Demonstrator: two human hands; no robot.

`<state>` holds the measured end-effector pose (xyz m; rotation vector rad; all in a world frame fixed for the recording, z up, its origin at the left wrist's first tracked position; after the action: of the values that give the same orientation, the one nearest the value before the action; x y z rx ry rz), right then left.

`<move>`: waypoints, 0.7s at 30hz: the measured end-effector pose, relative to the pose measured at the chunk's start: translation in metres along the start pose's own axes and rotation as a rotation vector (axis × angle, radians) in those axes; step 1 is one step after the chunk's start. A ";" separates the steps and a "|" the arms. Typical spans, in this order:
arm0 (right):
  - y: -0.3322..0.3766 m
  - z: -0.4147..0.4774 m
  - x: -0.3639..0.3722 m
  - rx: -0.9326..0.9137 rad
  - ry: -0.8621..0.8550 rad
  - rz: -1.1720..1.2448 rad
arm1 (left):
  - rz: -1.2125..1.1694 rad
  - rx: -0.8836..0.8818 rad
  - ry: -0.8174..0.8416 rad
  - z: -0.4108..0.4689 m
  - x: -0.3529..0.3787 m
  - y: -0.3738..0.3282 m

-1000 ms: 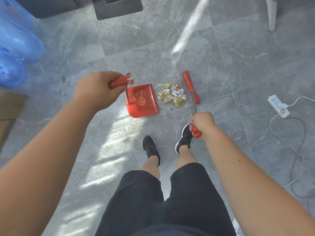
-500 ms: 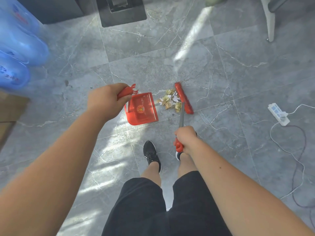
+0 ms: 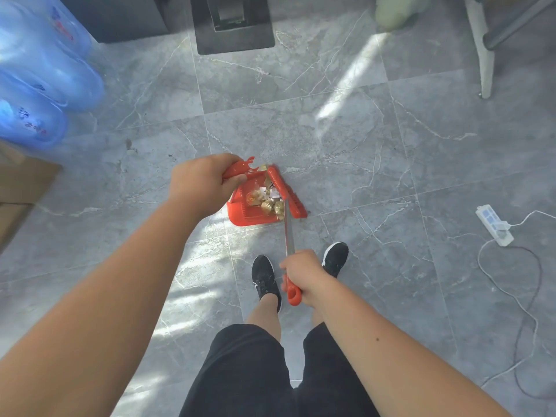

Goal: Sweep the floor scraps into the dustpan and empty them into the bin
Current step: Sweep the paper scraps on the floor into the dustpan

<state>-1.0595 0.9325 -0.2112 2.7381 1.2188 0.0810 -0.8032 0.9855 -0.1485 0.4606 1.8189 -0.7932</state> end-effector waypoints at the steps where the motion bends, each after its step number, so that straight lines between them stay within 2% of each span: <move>1: -0.001 -0.003 0.003 -0.009 -0.010 -0.014 | -0.002 -0.006 0.004 -0.001 0.000 0.002; 14: 0.001 -0.038 -0.005 -0.013 0.037 0.264 | 0.000 -0.022 -0.004 -0.007 0.001 0.014; 21: 0.013 -0.054 -0.015 -0.090 -0.027 0.116 | -0.025 -0.039 0.031 -0.015 -0.003 0.020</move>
<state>-1.0657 0.9190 -0.1558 2.7207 1.0240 0.1085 -0.7991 1.0104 -0.1481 0.4274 1.8689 -0.7700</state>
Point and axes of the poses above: each hand's wrist, its own z-axis towards the middle knuckle, its own x-axis out of the palm, y = z × x, the point moved 5 cm from there along z, towards the middle knuckle, and after that the axes turned 4 degrees about z, right-handed, at the moved point
